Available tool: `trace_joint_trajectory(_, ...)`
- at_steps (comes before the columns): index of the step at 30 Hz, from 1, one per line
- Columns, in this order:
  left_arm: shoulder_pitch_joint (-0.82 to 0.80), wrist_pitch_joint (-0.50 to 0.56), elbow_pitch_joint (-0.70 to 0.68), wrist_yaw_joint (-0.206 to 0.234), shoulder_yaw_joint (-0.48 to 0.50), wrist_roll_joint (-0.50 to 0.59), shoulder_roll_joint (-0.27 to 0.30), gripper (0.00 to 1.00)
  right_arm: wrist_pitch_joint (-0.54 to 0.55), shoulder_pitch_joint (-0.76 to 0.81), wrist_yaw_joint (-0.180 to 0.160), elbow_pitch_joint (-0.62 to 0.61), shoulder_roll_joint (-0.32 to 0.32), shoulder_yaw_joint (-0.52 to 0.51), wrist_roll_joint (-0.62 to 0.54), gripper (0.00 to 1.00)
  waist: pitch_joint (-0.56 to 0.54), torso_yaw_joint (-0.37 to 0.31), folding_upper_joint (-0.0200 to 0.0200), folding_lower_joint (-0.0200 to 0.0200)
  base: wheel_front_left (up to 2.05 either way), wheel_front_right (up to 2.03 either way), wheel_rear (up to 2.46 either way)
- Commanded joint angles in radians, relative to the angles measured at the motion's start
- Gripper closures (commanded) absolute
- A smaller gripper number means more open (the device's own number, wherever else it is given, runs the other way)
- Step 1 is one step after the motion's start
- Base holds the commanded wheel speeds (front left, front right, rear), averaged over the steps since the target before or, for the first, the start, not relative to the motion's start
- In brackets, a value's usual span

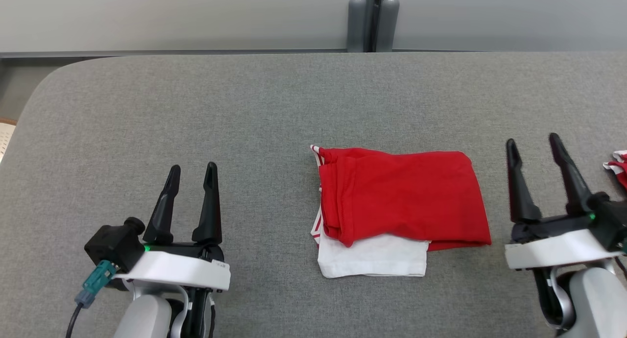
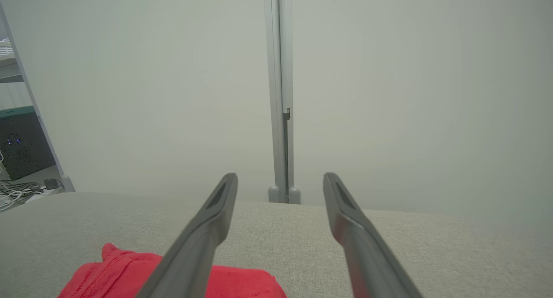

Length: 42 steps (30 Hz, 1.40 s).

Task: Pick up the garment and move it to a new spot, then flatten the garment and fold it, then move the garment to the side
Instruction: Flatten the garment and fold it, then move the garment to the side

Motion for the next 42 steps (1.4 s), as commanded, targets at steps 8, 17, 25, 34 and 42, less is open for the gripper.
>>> trace_joint_trajectory(8,0.036,-0.004,-0.003,-0.005,0.033,-0.003,0.005,0.0,-0.001,0.089,0.0,-0.052,0.026,-0.099,-0.043,0.0,0.013,-0.012,-0.0001,0.0,0.0,0.0,0.0)
trace_joint_trajectory(17,0.023,-0.004,0.001,-0.006,0.031,0.003,0.005,0.0,-0.001,0.083,0.0,-0.039,0.042,-0.096,-0.049,0.0,0.013,-0.017,-0.0001,0.0,0.0,0.0,0.0)
trace_joint_trajectory(25,0.009,-0.004,0.005,-0.006,0.005,0.005,0.005,0.0,-0.001,0.052,0.0,0.092,0.055,-0.045,0.044,0.0,0.041,-0.001,-0.0001,0.0,0.0,0.0,0.0)
trace_joint_trajectory(34,-0.01,-0.004,0.014,0.0,-0.007,0.002,0.005,0.0,0.037,-0.023,0.0,0.269,0.053,0.007,0.187,0.0,0.076,0.037,-0.0001,0.0,0.0,0.0,0.0)
trace_joint_trajectory(42,-0.014,-0.004,0.018,0.004,-0.015,-0.001,0.005,0.0,0.056,-0.064,0.0,0.384,0.044,0.048,0.252,0.0,0.088,0.052,-0.0001,0.0,0.0,0.0,0.0)
